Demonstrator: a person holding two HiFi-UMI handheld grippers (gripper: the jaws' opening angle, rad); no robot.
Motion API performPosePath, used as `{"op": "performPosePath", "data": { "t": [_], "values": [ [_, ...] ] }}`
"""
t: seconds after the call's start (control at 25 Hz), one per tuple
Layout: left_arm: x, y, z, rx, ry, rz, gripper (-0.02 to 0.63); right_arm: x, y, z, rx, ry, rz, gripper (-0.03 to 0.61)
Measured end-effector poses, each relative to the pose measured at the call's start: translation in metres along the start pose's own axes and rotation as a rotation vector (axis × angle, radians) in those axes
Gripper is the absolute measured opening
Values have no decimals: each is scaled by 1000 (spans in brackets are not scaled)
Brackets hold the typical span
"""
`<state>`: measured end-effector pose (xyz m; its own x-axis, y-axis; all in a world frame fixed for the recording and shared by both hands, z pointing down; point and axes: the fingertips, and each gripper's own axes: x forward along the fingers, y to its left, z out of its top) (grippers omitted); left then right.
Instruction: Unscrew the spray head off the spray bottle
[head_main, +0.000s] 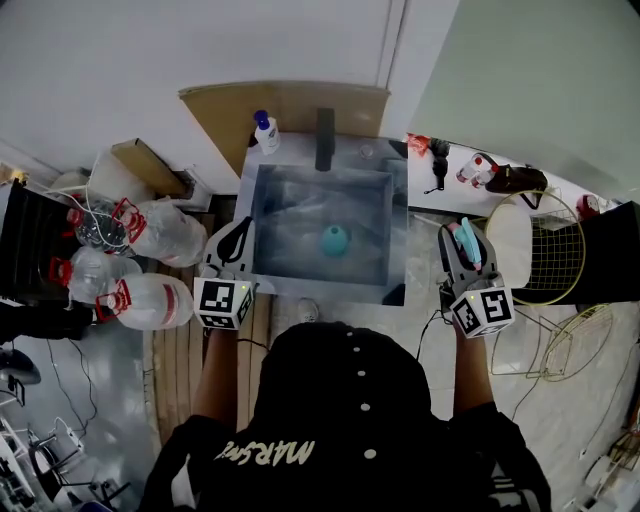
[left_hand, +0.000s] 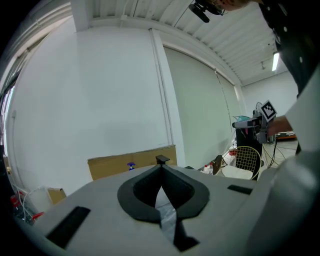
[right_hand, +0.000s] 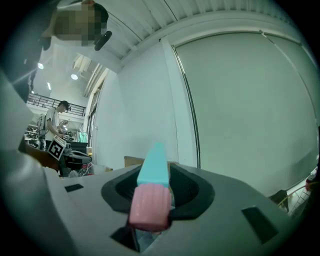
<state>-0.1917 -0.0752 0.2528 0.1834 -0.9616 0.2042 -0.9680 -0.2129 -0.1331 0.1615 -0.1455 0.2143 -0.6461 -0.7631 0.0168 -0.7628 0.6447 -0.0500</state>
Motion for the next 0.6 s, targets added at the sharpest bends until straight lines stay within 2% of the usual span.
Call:
{"op": "performPosePath", "data": {
  "t": [0.6],
  "values": [
    [4, 0, -1, 3, 6, -6, 26, 4, -2, -3, 0, 14, -29, 163]
  ]
}}
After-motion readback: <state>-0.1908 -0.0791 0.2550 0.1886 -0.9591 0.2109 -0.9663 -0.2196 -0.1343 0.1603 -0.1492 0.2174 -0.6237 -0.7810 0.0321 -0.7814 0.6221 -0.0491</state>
